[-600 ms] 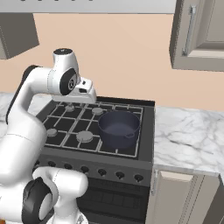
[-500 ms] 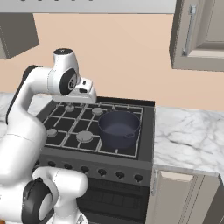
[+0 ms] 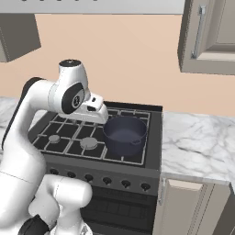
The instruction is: Retrieve the frozen meat and place it in the pot on a burner. Then turn the burner on.
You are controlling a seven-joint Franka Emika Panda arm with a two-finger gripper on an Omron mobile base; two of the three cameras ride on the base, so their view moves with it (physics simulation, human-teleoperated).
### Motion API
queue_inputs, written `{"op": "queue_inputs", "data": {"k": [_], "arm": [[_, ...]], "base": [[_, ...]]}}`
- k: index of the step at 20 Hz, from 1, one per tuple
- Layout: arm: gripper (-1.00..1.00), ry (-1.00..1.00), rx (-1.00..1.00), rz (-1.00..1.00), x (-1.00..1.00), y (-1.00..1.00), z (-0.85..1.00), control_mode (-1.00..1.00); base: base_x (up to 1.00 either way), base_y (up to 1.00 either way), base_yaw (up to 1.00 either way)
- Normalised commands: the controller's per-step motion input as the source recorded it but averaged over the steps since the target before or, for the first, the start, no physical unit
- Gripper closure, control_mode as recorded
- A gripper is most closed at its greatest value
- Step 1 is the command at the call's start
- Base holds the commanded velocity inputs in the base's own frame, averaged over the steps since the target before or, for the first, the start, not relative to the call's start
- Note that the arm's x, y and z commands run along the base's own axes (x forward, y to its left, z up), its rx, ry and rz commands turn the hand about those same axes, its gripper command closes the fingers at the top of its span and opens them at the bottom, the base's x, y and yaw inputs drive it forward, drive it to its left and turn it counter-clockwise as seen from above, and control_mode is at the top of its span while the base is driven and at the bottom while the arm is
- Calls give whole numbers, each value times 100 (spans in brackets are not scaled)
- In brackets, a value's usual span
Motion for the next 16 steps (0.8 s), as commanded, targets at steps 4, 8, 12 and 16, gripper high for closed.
{"op": "queue_inputs", "data": {"k": [4, 8, 12, 16], "arm": [[-100, -3, 0, -16, -47, -21, 0, -100], [-100, -4, 0, -16, -29, -11, 0, -100], [-100, 0, 0, -5, -5, 0, 0, -100], [-100, 0, 0, 0, 0, 0, 0, -100]], "base": [[0, 0, 0], [0, 0, 0], [0, 0, 0], [0, 0, 0]]}}
